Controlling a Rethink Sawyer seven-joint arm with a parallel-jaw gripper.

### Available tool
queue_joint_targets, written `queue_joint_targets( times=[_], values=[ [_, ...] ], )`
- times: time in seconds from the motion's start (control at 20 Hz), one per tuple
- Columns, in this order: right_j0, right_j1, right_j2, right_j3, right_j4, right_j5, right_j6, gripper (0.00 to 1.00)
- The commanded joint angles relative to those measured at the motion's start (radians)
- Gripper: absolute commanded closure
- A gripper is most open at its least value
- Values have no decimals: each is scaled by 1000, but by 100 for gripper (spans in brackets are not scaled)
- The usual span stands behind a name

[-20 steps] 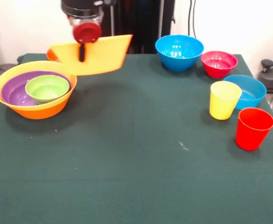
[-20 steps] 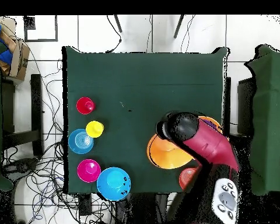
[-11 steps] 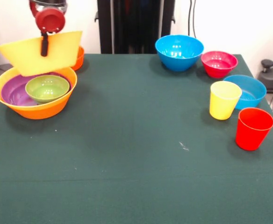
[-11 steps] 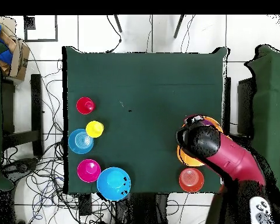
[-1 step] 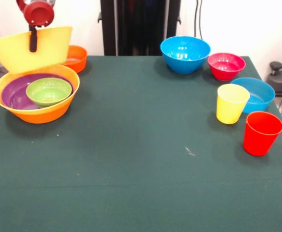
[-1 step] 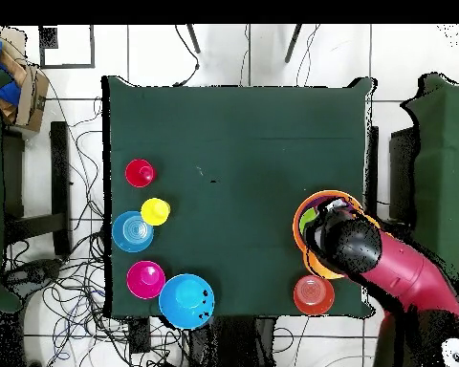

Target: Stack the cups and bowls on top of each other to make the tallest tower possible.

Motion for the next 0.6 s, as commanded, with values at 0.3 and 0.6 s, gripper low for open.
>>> queue_joint_targets(
  times=[0.3,0.6],
  values=[
    [0,-11,166,31,-185,-11,-156,100],
    [-13,-10,177,46,-210,-42,-116,100]
  ],
)
